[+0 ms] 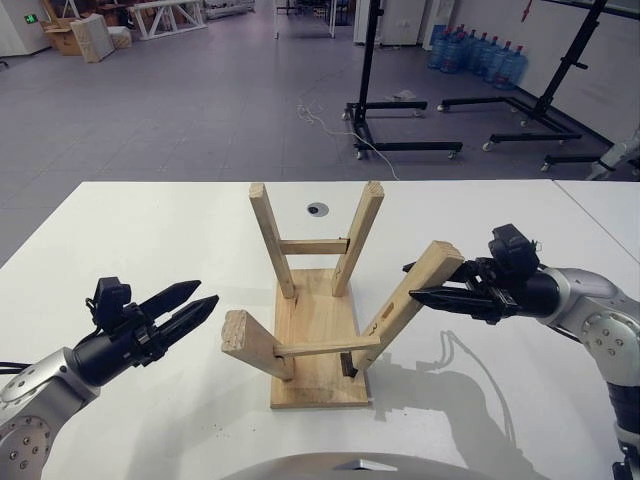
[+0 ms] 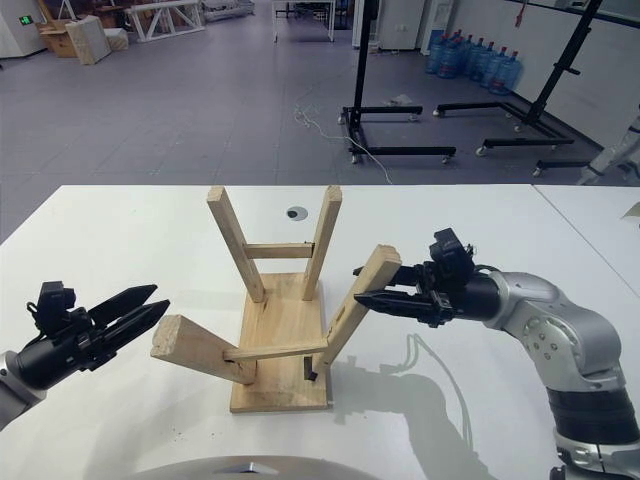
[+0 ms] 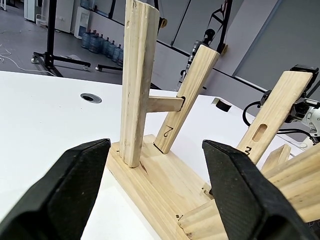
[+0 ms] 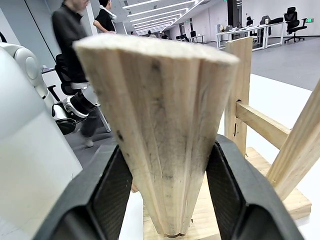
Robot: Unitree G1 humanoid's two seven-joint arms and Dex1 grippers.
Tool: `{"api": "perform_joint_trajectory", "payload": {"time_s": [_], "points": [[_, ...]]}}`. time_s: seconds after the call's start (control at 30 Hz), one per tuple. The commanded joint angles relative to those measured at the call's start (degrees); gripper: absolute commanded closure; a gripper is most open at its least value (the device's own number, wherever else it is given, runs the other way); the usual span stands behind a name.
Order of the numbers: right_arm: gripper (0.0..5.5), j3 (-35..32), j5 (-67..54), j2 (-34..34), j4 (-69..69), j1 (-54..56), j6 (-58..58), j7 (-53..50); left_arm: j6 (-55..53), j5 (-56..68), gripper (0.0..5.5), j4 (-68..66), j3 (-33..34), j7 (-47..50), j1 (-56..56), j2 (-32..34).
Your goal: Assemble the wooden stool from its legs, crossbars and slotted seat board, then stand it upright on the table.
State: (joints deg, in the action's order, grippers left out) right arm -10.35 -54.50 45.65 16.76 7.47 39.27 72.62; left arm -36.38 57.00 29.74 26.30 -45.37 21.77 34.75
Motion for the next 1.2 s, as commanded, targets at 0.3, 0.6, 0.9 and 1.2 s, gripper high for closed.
{"api": "perform_joint_trajectory", "payload": {"time_s": [0.3,0.6,0.9,1.2], "points": [[3.46,6.2,9.6,-2.5,-2.1,4.6,-8.3,-1.1,1.6,-1.7,2.13,-0.4,-1.6,1.0,-1.0,-0.7],[3.46,8.0,11.5,-0.3,1.4,0.7,-10.5,2.1,2.4,-2.0,2.13,0.0,-2.1,0.8,0.5,-0.9],[3.46,10.0,10.9,-1.5,5.2,1.6,-10.3,-1.8,1.9,-2.2,2.13,-0.4,-3.0,0.7,-0.6,-0.1],[3.46,9.8,12.2,-2.9,5.1,1.0,-14.8,-1.6,2.0,-2.8,2.13,-0.4,-4.4,1.0,-1.1,0.0]]}}
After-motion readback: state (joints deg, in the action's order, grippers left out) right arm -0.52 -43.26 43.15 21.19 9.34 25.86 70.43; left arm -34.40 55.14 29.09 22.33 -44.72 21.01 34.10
